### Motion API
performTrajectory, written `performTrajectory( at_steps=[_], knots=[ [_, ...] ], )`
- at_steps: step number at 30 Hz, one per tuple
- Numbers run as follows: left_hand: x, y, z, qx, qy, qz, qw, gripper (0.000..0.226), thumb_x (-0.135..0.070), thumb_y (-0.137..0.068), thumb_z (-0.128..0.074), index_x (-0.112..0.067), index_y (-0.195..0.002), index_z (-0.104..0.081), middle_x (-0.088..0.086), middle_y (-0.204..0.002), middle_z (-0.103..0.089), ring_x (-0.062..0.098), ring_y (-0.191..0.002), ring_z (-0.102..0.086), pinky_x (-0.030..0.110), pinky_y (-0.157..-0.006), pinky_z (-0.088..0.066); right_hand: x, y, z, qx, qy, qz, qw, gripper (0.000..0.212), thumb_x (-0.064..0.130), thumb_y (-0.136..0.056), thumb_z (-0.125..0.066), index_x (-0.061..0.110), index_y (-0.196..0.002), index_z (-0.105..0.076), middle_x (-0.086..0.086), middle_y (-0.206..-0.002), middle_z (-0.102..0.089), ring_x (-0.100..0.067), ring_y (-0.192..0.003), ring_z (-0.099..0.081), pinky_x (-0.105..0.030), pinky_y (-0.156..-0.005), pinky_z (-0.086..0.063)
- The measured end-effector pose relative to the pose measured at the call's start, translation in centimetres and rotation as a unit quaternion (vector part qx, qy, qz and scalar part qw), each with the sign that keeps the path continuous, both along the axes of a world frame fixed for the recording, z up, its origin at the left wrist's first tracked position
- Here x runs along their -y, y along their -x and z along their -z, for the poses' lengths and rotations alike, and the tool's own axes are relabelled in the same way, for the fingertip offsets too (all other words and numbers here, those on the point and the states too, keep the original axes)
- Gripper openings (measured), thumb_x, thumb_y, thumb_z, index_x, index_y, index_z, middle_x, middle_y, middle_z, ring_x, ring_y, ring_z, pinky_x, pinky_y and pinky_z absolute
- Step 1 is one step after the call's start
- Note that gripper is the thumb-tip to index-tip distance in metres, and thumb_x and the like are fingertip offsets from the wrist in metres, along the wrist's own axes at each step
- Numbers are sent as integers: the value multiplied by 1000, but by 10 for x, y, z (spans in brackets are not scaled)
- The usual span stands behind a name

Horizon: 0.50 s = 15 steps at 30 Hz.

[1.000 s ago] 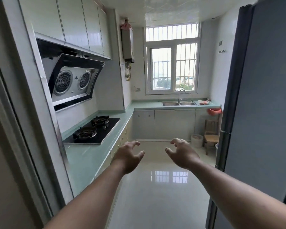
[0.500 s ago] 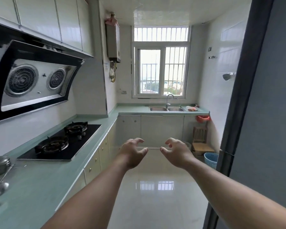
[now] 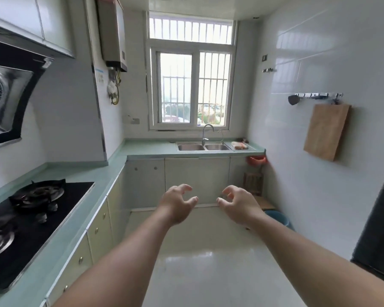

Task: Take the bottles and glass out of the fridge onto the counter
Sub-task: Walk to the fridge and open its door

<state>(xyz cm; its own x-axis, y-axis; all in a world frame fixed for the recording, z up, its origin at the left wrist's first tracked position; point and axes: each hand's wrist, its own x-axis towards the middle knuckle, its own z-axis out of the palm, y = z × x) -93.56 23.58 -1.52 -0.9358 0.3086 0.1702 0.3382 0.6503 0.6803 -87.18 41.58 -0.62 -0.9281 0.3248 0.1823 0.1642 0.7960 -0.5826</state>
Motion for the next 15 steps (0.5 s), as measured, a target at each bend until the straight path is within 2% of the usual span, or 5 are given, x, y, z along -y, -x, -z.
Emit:
performTrajectory(
  at_steps=[8, 12, 15],
  knots=[
    [-46, 144, 16, -2, 14, 18, 1000, 44, -43, -88, -58, -29, -129, -54, 0, -134, -51, 20, -121, -49, 26, -98, -40, -55, 150, 12, -1, -5, 23, 1000, 43, 46, -86, -56, 21, -122, -57, -1, -120, -58, -18, -104, -57, -33, -87, -48],
    [-86, 230, 23, -10, 20, 11, 1000, 42, -43, -89, -58, -30, -129, -54, 0, -133, -51, 19, -119, -50, 23, -92, -40, -96, 246, 22, -15, -2, 9, 1000, 43, 44, -88, -55, 19, -124, -56, -3, -123, -57, -18, -102, -56, -32, -87, -46],
    [-124, 295, 23, 2, 12, 1, 1000, 41, -41, -89, -58, -29, -128, -55, 0, -132, -53, 19, -116, -52, 21, -85, -38, -138, 316, 21, -26, 19, 9, 999, 42, 42, -90, -53, 18, -124, -56, -5, -126, -58, -20, -111, -55, -32, -91, -44]
  ],
)
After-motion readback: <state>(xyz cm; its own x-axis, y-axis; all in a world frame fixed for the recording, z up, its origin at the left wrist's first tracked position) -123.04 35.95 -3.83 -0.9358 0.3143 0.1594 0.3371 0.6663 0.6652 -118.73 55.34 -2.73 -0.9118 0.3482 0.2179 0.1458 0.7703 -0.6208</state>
